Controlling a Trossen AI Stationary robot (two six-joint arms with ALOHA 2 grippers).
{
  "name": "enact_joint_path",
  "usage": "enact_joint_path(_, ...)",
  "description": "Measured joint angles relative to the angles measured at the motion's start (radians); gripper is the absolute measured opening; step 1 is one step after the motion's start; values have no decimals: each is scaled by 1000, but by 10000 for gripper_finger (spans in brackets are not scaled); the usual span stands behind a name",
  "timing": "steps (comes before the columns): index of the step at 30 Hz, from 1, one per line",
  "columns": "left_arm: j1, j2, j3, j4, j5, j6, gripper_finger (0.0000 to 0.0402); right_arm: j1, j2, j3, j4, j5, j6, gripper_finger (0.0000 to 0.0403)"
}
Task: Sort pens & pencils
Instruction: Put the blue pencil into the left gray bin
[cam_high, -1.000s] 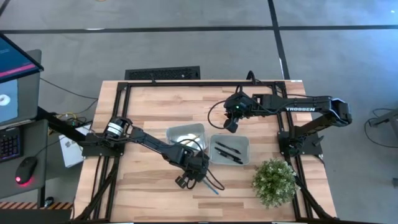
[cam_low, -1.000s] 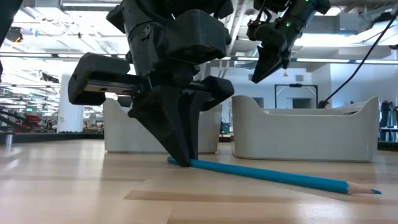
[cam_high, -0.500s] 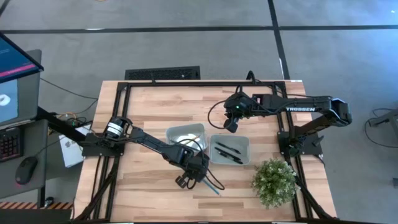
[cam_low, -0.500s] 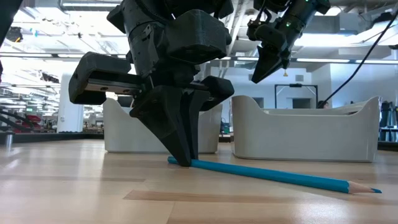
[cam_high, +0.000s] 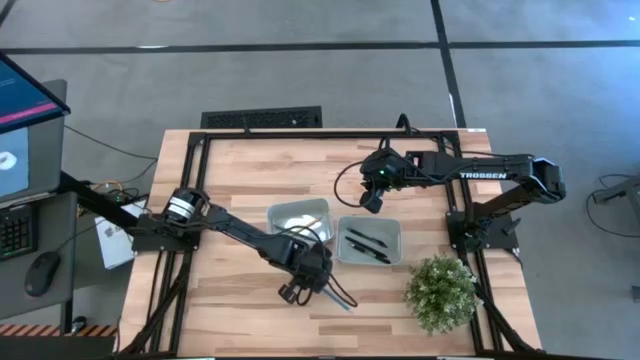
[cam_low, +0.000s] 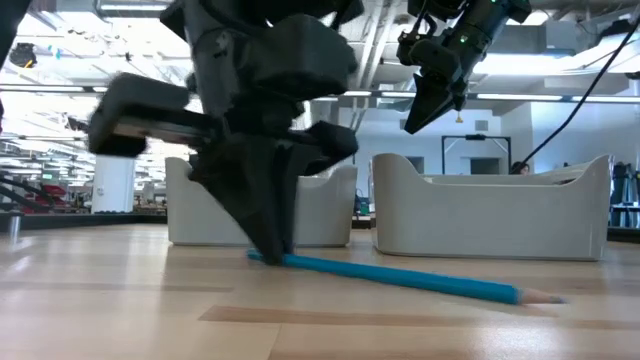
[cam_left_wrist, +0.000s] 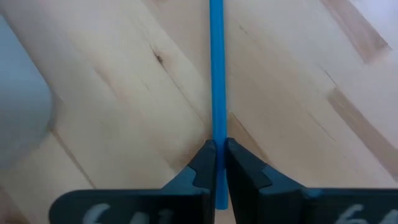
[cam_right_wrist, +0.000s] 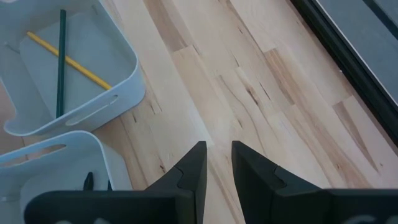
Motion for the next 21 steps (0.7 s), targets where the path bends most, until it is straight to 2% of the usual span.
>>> enact_joint_path(9, -20, -79, -1, -150, -49, -108, 10, 0, 0, 0, 1, 0, 0, 95)
enact_joint_path(14, -29, -145, 1, -162, -69, -159, 4, 0, 0, 0, 4, 0, 0, 95)
enact_joint_path(21, -28, -263, 4, -177, -202, -277, 5, 0, 0, 0, 6, 0, 0, 95)
